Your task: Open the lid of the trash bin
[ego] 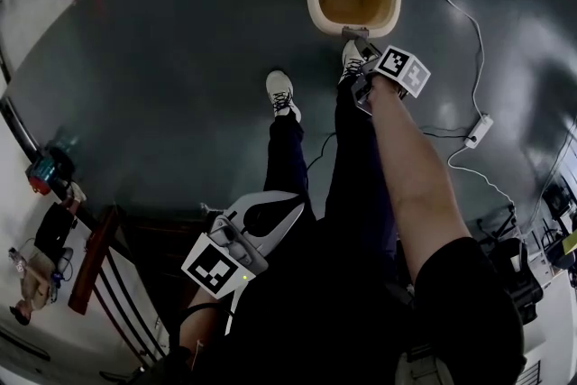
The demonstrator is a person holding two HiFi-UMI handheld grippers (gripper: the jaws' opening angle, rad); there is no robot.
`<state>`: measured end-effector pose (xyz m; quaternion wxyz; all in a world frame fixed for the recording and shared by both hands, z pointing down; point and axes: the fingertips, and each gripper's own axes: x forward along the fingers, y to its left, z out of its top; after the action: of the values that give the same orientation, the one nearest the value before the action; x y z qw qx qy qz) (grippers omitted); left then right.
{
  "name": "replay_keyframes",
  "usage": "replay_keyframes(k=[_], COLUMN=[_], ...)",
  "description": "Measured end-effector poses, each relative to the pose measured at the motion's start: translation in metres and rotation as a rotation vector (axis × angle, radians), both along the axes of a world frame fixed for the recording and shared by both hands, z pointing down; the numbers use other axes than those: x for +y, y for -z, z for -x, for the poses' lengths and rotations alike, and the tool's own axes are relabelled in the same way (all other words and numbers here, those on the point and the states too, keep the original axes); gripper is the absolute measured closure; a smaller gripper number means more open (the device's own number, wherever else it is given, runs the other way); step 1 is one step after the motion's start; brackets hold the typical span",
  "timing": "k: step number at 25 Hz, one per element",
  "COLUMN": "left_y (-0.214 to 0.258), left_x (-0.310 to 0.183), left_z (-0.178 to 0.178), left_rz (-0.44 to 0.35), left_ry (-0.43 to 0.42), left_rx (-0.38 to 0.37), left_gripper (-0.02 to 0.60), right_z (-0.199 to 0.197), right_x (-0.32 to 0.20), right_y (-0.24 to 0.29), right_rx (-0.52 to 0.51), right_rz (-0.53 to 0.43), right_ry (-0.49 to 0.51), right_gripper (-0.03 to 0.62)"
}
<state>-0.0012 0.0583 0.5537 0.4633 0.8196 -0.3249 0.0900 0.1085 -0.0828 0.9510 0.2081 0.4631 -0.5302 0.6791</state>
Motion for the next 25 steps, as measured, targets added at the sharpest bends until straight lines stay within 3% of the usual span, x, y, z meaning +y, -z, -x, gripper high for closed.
replay_keyframes(k=[10, 14, 20, 25], left_y=[-0.002, 0.004, 0.032, 0.072], left_x=[-0.001, 0.001, -0.011, -0.025], left_z=[0.002, -0.002, -0.004, -0.005], left_rz=[0.003, -0.006, -0.066, -0.18], left_ry=[0.006, 0.004, 0.006, -0.038], left_rx=[0.014, 0.017, 0.036, 0.032], left_gripper=[0.58, 0.58, 0.58, 0.58], right_z=[0.0, 0.0, -0.005, -0.009], right_x=[-0.003, -0.001, -0.008, -0.033], right_y=[-0.001, 0.003, 0.044, 0.116], right_rx=[0.001, -0.013, -0.019, -0.081], right_rz=[-0.004, 0.013, -0.017, -0.14], right_ry=[0.035, 0.007, 0.004, 0.035], right_gripper=[0.407, 0.413, 0.59, 0.591])
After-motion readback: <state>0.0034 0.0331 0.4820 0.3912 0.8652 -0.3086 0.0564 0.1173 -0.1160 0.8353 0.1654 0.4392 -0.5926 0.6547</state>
